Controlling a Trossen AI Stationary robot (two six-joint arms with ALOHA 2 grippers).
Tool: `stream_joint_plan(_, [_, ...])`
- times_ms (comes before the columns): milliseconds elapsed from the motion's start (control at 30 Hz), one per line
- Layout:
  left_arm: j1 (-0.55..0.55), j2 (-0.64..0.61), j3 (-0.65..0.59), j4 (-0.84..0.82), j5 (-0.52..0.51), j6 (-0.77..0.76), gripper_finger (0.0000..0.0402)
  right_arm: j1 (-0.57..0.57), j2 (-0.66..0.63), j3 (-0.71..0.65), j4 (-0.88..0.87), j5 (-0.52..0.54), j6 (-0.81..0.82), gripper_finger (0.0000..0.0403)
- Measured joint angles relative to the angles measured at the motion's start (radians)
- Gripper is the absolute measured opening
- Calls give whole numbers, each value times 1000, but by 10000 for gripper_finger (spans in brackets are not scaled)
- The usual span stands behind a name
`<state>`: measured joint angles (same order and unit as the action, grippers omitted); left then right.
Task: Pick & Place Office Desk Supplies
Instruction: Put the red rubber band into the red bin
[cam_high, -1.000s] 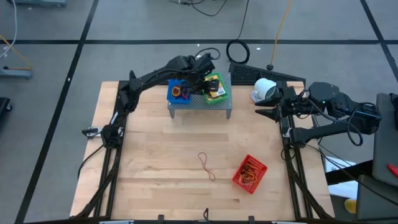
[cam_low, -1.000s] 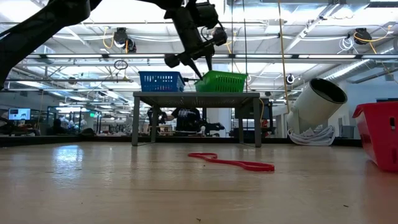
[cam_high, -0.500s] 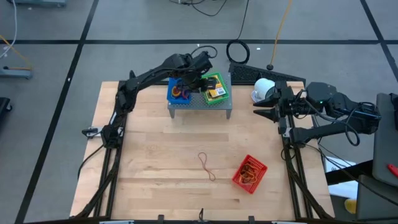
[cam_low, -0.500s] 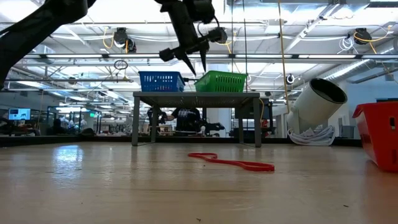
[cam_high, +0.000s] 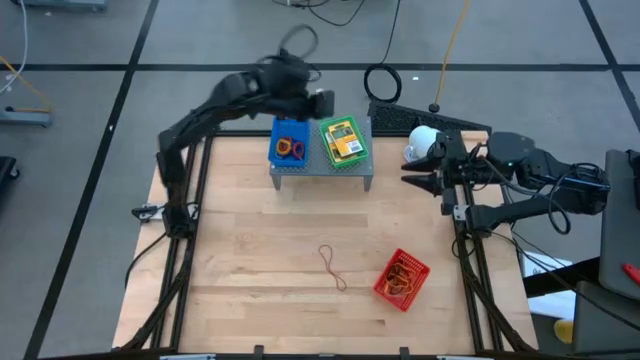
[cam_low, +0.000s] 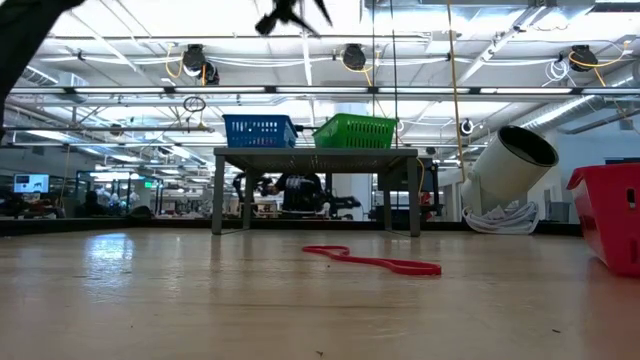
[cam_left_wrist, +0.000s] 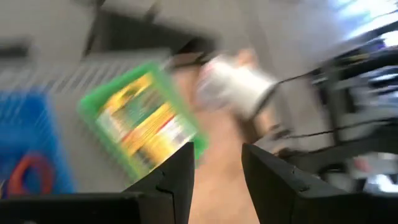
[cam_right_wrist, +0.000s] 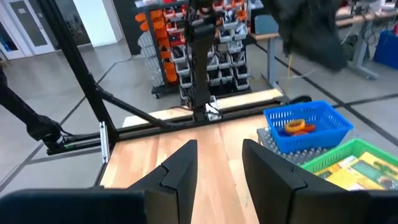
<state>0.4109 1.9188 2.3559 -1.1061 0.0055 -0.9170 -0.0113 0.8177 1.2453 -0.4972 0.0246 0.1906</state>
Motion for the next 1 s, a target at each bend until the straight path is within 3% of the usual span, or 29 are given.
stream_joint_plan(267, [-108,-181,1,236,-91,309,140,0,2,0,44,15,-23,121])
stream_joint_plan(400, [-187,-232,1,267,-130,466,140,0,10,0,39,78,-26,121])
stream_joint_plan(633, [-345,-255,1,252,-142,703,140,0,66,0,62,74,-47,121])
stream_joint_plan(833, [-443,-250,0,236,-209,760,140,1,117,0,127,-2,-21,121])
stream_joint_plan(1000, [-500,-250,0,184,-251,761,140,1,149,0,206,-1,-25,121])
